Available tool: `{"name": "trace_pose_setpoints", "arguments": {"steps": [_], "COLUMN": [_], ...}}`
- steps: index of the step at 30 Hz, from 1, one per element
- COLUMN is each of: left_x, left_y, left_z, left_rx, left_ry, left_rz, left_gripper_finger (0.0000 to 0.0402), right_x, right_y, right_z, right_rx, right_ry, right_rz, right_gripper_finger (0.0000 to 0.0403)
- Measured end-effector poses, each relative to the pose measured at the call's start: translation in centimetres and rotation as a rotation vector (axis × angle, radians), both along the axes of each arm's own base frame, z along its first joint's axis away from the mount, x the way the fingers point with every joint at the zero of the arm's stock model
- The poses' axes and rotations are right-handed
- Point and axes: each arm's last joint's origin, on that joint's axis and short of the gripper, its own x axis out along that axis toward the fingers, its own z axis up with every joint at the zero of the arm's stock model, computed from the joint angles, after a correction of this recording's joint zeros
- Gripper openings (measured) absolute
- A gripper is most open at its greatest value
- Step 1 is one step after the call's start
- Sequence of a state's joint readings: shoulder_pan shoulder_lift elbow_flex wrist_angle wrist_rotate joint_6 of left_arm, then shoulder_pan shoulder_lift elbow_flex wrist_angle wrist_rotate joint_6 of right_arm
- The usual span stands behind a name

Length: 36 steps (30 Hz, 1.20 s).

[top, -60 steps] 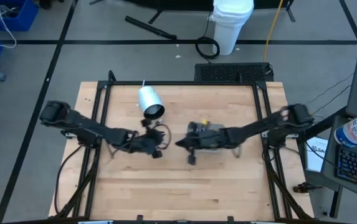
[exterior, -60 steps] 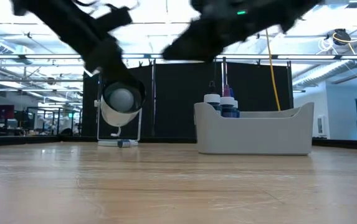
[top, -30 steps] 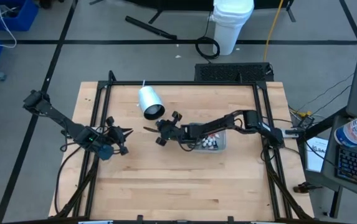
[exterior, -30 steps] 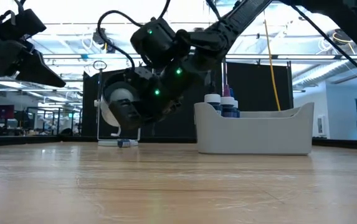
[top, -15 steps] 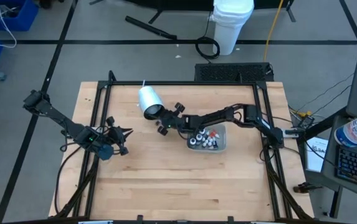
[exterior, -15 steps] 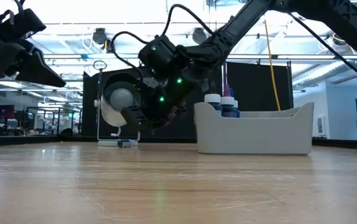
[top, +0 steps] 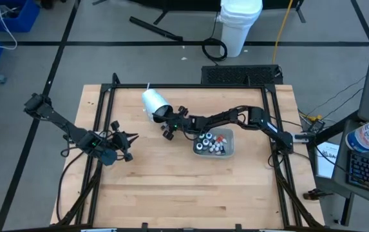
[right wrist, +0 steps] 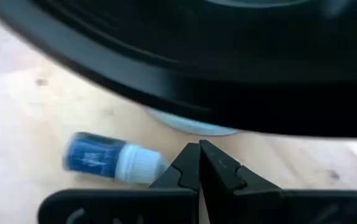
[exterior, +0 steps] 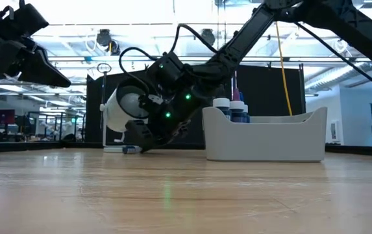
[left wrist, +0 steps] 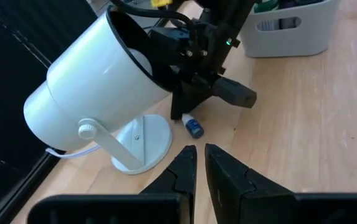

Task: Pick & Place food coloring
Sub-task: Put the small blue food coloring bottle into the white bin

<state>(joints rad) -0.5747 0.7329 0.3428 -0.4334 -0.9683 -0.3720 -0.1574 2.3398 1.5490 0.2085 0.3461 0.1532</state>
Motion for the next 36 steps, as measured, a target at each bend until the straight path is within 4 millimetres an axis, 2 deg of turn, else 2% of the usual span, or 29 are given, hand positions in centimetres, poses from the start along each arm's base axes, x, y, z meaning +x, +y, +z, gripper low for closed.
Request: {"name": "trace_pose_setpoints", "arguments": {"steps": [7,16,24,27,30,33,36], "left_x": [0.0,0.0,-0.2,-0.2,-0.2,-0.2,-0.1], "left_y": [0.0,0.0,-0.3,-0.3,-0.3,-0.3,-0.3], "left_z": [0.0,0.0,-0.6,-0.6,-0.5,-0.5,-0.5], "left_rx": [-0.004,-0.032,-0.129,-0.157,-0.176,-0.191,-0.194], "left_ry": [0.002,-0.002,0.097,0.087,0.076,0.067,0.065], "left_rz": [-0.005,-0.005,-0.104,-0.100,-0.090,-0.080,-0.078], "left_gripper_finger": [0.0042,0.0042,0.0042,0.0042,0.0042,0.0042,0.0042], "right_x": [0.4,0.9,1.1,1.0,0.6,0.4,0.6], "right_y": [1.5,6.0,9.7,10.7,12.1,13.3,12.9], "right_z": [-0.5,-0.6,-0.5,-0.3,0.8,2.5,4.3], "right_rx": [0.040,0.057,0.018,-0.039,-0.151,-0.324,-0.471], "right_ry": [-0.006,0.000,0.007,0.032,0.075,0.095,0.087], "right_rz": [0.088,0.246,0.422,0.485,0.535,0.484,0.397], "right_gripper_finger": [0.0000,0.0000,0.0000,0.0000,0.0000,0.0000,0.0000]}}
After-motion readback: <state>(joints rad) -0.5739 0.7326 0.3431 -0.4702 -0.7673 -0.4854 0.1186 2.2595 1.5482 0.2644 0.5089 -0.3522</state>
